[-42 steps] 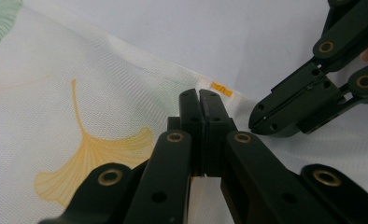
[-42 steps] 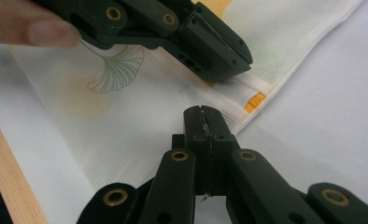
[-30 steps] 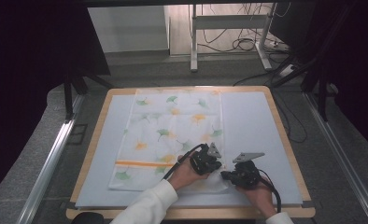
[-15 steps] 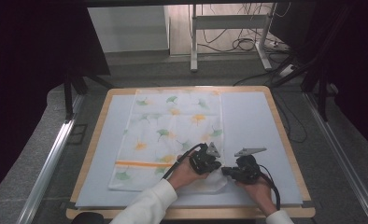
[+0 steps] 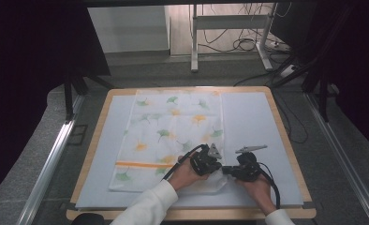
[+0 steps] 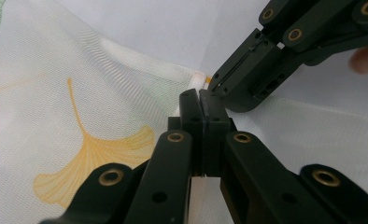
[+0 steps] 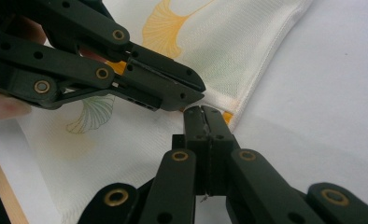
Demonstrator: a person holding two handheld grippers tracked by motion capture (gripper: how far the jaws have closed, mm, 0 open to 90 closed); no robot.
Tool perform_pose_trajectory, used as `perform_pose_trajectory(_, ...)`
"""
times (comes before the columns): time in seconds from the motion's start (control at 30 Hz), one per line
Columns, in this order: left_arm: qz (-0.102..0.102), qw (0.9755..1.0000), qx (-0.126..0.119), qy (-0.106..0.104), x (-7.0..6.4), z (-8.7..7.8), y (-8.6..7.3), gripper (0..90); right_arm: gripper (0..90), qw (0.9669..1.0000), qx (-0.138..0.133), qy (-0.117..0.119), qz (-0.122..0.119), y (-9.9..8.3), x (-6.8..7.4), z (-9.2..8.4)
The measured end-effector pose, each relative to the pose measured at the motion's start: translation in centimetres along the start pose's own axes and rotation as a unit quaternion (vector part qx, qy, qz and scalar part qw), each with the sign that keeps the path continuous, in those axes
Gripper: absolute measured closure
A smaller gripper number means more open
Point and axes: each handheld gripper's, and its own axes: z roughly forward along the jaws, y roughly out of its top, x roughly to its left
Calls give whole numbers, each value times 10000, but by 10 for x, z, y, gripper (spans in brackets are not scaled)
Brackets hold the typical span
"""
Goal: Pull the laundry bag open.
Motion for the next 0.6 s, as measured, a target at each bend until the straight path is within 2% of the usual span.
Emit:
perform_pose_trajectory(0.17, 45, 10000, 30, 42, -1, -1, 0, 900, 898, 9999, 9, 51, 106, 0, -2, 0)
perform_pose_trajectory(0.3, -5, 10000, 37, 38, -1, -1, 0, 900, 898, 9999, 17, 73, 132, 0, -2, 0)
perform_pose_trajectory(0.43, 42, 9999, 116, 93, -2, -2, 1, 900, 898, 9999, 16, 81, 149, 0, -2, 0)
perform_pose_trajectory(0.6, 17, 9999, 125, 64, -1, -3, 1, 900, 898, 9998, 11, 85, 165, 0, -3, 0)
